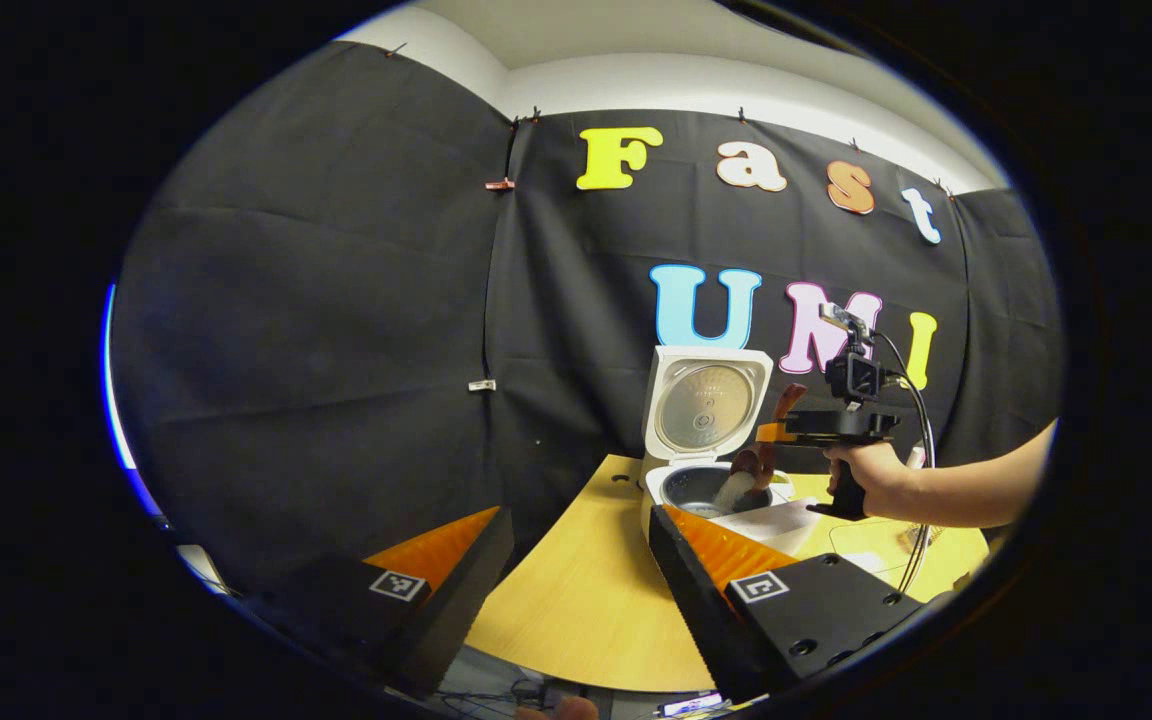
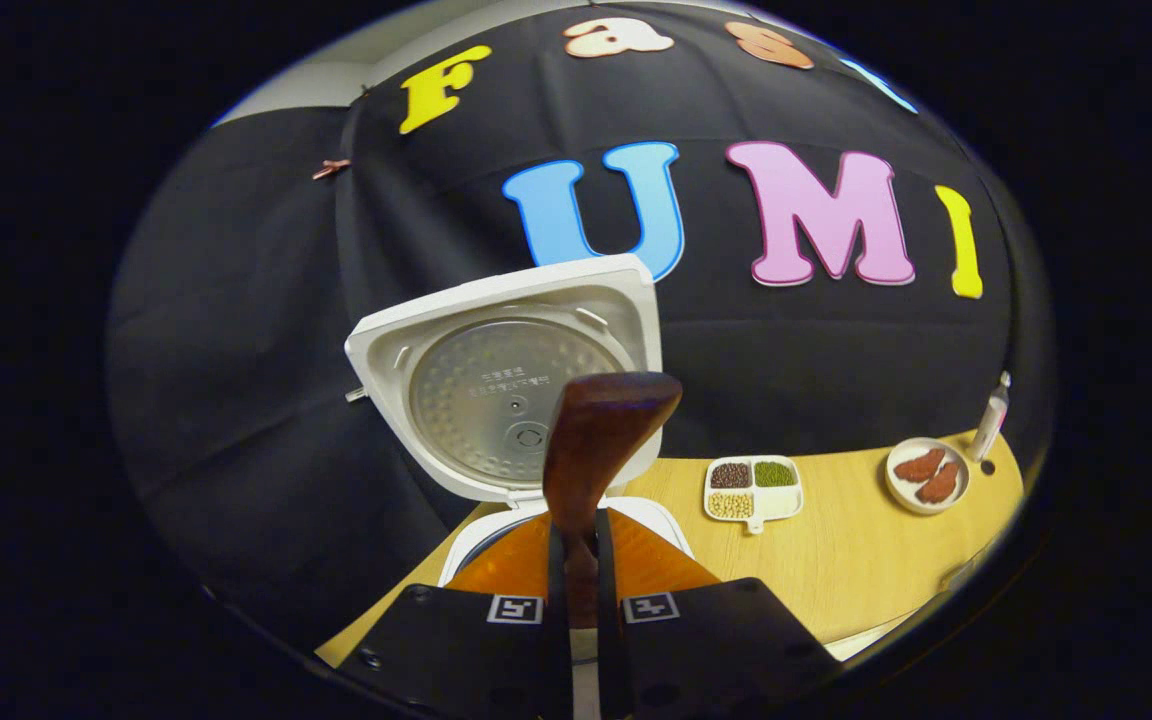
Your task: Close the left gripper, press the button to open the rice cooker; take a wooden spoon from the chopstick holder with the right hand, scoop a spoonful of rice and pour it into the rice cooker, then put the wooden spoon back into the chopstick holder.
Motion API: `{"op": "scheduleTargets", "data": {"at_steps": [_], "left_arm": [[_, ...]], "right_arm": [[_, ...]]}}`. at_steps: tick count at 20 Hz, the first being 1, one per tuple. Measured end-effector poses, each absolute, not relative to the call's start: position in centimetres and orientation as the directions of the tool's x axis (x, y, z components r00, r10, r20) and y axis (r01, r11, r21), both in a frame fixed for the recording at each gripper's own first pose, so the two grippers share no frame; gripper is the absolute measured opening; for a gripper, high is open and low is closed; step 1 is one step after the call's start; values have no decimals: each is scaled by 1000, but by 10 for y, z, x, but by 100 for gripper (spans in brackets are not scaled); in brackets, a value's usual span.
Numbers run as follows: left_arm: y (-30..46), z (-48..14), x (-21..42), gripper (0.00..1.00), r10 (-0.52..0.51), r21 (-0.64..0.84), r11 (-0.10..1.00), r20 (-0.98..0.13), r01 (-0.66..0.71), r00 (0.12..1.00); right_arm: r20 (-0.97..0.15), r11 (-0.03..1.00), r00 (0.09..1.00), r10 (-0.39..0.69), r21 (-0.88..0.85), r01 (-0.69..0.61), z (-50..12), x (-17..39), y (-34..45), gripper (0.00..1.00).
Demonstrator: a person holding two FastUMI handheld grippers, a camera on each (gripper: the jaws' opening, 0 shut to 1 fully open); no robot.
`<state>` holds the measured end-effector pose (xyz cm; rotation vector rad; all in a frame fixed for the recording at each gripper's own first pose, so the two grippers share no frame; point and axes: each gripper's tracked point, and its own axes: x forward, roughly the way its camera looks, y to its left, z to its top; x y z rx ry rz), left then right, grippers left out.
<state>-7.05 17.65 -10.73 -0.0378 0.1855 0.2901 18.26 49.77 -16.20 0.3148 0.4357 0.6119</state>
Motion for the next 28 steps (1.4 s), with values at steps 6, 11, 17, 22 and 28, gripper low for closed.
{"op": "scheduleTargets", "data": {"at_steps": [6,11,17,22,28], "left_arm": [[177,-85,-73,95,305,84,951,-111,-296,946],[174,-79,-73,96,306,213,936,-90,-282,948],[169,-78,-68,96,279,241,937,-81,-252,957],[171,-82,-71,96,280,230,939,-82,-255,957],[172,-89,-78,97,288,215,941,-97,-262,953]], "right_arm": [[-279,766,715,641,284,-577,-152,179,509,14],[-271,741,694,667,149,-654,-149,170,519,14],[-255,694,668,699,16,-720,-140,159,532,14],[-239,655,659,713,-111,-748,-133,154,537,14],[-233,607,635,736,-190,-772,-131,140,545,14]]}}
